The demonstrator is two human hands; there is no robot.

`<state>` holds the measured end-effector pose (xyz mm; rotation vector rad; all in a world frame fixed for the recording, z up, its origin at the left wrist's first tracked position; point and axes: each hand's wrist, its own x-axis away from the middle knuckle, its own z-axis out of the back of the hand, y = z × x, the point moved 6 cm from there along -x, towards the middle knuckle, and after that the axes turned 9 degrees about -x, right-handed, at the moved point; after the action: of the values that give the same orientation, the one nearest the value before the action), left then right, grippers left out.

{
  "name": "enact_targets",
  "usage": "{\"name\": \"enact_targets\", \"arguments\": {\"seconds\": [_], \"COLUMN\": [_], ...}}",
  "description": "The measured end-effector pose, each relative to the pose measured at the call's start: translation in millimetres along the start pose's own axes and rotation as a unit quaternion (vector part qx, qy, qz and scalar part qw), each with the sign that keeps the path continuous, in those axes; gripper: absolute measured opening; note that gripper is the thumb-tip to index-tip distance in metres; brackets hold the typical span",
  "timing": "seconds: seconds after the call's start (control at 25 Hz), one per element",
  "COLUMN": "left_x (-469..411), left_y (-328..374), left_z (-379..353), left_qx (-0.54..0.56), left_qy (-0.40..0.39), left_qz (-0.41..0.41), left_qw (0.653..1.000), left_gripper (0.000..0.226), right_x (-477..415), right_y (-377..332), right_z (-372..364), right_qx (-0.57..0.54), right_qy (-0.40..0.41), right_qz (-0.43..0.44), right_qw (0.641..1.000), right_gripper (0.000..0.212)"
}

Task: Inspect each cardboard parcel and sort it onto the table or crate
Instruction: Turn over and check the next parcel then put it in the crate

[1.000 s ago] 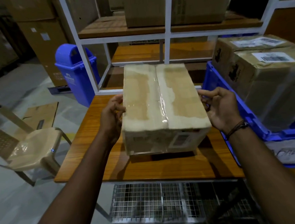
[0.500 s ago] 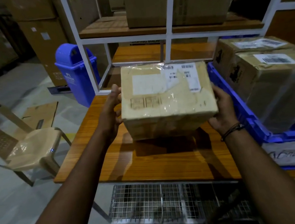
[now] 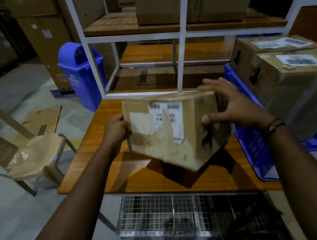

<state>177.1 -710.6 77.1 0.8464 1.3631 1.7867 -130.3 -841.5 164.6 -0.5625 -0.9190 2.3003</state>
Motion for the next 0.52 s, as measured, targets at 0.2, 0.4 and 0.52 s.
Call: {"name": "enact_targets", "arguments": {"seconds": [0.2, 0.4, 0.52], "left_x": [-6, -9, -11], "left_y": [-11, -11, -3], "left_z": [-16, -14, -25], "left_qx": [-0.069, 0.0, -0.076], "left_qy": [-0.013, 0.027, 0.037], "left_qz": [0.032, 0.067, 0.03], "left_qw": [0.997, 0.997, 0.996], "left_gripper": [0.037, 0.032, 0.031], "right_x": [-8, -14, -26], "right_y": [-12, -14, -23], "right_z": [-78, -122, -146], "right_qx": [0.291, 0.313, 0.343], "right_qy": [-0.258, -0.204, -0.139], "right_qz": [-0.008, -0.01, -0.008], "right_qw": [0.921, 0.927, 0.929], "right_gripper": [0.138, 0.136, 0.128]}}
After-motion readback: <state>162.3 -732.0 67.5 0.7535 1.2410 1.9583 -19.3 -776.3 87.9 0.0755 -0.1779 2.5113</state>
